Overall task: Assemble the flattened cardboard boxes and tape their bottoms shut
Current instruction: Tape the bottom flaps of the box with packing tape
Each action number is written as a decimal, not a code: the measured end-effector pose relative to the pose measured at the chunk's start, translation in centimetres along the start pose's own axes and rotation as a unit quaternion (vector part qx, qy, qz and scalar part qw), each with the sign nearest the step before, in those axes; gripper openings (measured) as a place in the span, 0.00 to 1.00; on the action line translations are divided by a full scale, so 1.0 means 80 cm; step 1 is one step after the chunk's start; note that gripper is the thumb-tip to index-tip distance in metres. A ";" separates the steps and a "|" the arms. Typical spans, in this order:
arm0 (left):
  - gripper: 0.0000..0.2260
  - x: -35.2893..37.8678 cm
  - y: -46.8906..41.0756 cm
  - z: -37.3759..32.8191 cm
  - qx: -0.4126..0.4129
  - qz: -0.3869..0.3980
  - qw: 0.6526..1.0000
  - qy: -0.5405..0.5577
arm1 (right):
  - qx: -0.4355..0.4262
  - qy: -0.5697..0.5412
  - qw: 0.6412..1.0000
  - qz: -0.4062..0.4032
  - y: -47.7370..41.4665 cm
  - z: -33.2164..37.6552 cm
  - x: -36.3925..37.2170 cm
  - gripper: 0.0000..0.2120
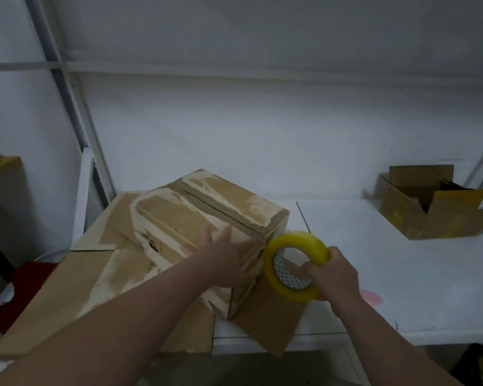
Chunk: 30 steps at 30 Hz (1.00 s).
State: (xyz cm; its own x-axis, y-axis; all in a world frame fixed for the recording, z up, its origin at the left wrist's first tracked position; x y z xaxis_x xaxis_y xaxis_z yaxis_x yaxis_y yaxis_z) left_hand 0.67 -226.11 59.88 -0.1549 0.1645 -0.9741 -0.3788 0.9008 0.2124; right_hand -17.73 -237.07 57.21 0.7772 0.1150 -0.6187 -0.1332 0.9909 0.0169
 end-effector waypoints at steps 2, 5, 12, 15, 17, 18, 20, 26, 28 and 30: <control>0.29 -0.003 0.007 0.005 0.028 0.010 1.000 0.000 | -0.017 0.006 0.999 0.027 0.007 0.006 0.007 0.22; 0.30 -0.012 0.013 0.006 0.067 -0.001 0.998 -0.010 | -0.046 0.040 0.996 0.061 0.011 0.009 0.013 0.25; 0.29 -0.003 0.005 0.029 0.146 0.018 0.989 0.012 | -0.029 -0.048 0.957 0.284 0.042 0.007 0.010 0.19; 0.30 -0.011 0.013 0.023 0.181 0.033 0.983 0.008 | -0.002 -0.066 0.935 0.349 0.050 0.005 0.005 0.24; 0.31 -0.014 0.018 0.016 0.202 0.033 0.979 0.004 | 0.023 -0.057 0.908 0.415 0.060 0.006 0.010 0.24; 0.31 -0.011 0.020 0.014 0.210 0.032 0.977 -0.001 | 0.031 -0.045 0.895 0.442 0.065 0.006 0.015 0.26; 0.33 -0.001 0.026 0.009 0.238 0.023 0.971 -0.013 | 0.049 -0.037 0.874 0.482 0.073 0.004 0.023 0.28; 0.37 0.009 0.024 0.021 0.242 -0.011 0.969 0.045 | 0.076 -0.082 0.836 0.537 0.087 0.000 0.013 0.22; 0.38 0.005 0.012 0.026 0.203 -0.032 0.976 0.066 | 0.072 -0.096 0.855 0.504 0.084 0.003 0.019 0.23; 0.40 0.004 -0.006 0.033 0.159 -0.060 0.983 0.076 | 0.077 -0.128 0.875 0.461 0.080 0.009 0.029 0.23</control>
State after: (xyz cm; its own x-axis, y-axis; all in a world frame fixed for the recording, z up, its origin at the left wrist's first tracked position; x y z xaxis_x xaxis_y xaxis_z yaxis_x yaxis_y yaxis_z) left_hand 3.18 -225.40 59.23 -0.2699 0.0089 -0.9628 -0.1027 0.9940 0.0379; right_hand -16.35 -230.46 56.49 0.4977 0.8625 -0.0917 -0.7068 0.4646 0.5335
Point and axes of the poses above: each hand's wrist, its own y-axis away from the middle knuckle, its own x-axis out of the palm, z = x × y, the point moved 5 cm from there along -y, towards the middle knuckle, and after that the axes turned 5 degrees about -z, right-handed, at the moved point
